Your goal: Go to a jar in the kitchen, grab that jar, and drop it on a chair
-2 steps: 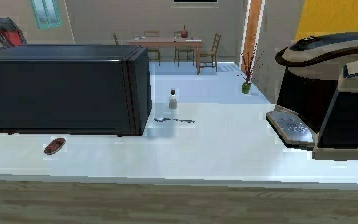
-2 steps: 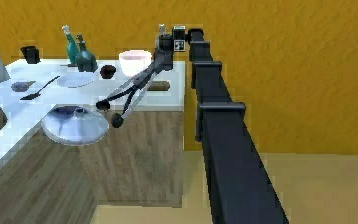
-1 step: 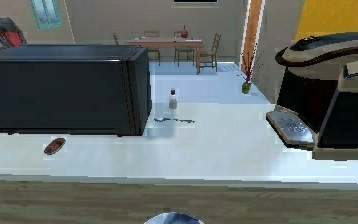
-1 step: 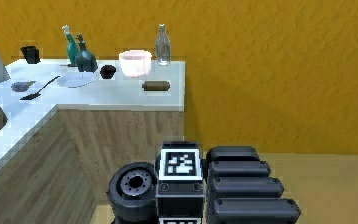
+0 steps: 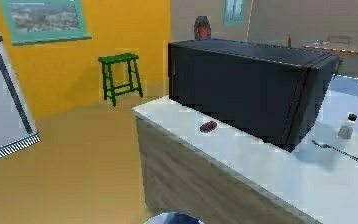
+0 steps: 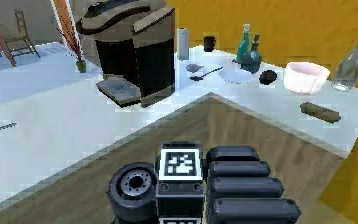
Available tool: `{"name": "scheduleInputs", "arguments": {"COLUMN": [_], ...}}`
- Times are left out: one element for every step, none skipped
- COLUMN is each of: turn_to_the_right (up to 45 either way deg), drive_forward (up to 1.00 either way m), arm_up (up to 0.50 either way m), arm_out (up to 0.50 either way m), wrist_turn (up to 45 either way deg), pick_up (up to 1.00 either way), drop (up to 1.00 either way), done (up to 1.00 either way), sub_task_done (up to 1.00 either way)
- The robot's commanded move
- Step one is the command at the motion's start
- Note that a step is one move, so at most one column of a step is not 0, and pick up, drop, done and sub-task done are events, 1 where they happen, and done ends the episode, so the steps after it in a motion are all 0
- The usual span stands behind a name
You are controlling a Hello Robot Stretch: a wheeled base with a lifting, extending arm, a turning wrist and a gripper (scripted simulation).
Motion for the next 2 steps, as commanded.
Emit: {"name": "scheduleInputs", "arguments": {"turn_to_the_right": [-42.0, 0.0], "drive_forward": [0.00, 1.00], "arm_up": [0.00, 0.00], "arm_out": [0.00, 0.00], "wrist_turn": [0.0, 0.0], "pick_up": [0.00, 0.00], "drop": [0.00, 0.00], "done": [0.00, 0.00], "sub_task_done": [0.00, 0.00]}}
